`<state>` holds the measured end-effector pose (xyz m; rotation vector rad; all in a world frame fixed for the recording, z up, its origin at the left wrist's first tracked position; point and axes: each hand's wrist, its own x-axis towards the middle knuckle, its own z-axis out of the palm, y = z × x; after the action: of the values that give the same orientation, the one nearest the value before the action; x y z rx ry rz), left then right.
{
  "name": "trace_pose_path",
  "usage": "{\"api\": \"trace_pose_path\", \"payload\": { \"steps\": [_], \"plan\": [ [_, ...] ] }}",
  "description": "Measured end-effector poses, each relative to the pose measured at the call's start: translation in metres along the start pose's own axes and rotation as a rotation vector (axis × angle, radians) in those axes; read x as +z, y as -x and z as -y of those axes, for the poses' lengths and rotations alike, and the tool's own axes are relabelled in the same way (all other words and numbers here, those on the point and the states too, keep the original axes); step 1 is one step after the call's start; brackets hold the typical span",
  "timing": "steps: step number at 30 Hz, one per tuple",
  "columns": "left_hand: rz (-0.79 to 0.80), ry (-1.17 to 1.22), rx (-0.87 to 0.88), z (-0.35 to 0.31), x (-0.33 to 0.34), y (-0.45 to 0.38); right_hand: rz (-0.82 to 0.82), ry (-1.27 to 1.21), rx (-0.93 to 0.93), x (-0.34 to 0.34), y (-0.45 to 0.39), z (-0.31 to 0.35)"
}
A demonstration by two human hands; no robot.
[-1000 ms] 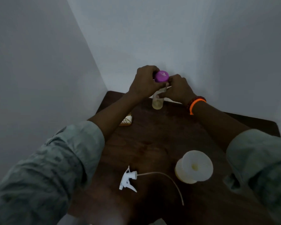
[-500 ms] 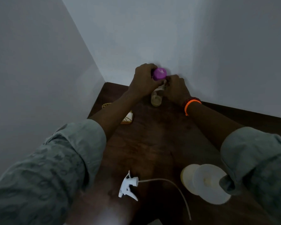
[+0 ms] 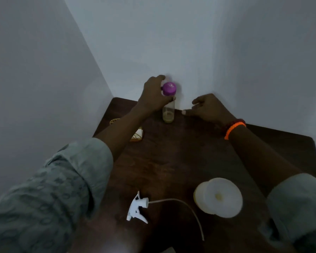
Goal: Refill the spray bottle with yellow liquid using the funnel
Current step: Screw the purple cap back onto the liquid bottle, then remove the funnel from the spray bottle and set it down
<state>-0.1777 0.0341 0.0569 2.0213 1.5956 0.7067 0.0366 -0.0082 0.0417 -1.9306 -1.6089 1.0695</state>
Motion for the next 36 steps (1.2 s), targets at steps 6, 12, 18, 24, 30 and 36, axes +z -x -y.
{"api": "trace_pose_path", "payload": {
  "steps": [6, 12, 18, 24, 30, 36],
  "plan": [
    [-0.089, 0.283, -0.197, -0.038, -0.016, 0.126, -0.132, -0.164, 0.029, -0.042, 0.147, -0.047],
    [0.381, 0.598, -0.488, -0.057, 0.035, 0.242, -0.120, -0.344, 0.153, -0.021, 0.250, -0.081],
    [0.448, 0.601, -0.392, -0.077, 0.049, 0.265, -0.203, -0.476, 0.113, -0.005, 0.287, -0.085],
    [0.376, 0.580, -0.339, -0.092, 0.049, 0.266, -0.240, -0.412, 0.085, 0.002, 0.292, -0.089],
    [0.320, 0.593, -0.290, -0.101, 0.045, 0.264, -0.297, -0.452, 0.086, 0.000, 0.294, -0.090],
    [0.297, 0.610, -0.260, -0.106, 0.043, 0.262, -0.339, -0.475, 0.079, -0.002, 0.294, -0.087]
  ]
}}
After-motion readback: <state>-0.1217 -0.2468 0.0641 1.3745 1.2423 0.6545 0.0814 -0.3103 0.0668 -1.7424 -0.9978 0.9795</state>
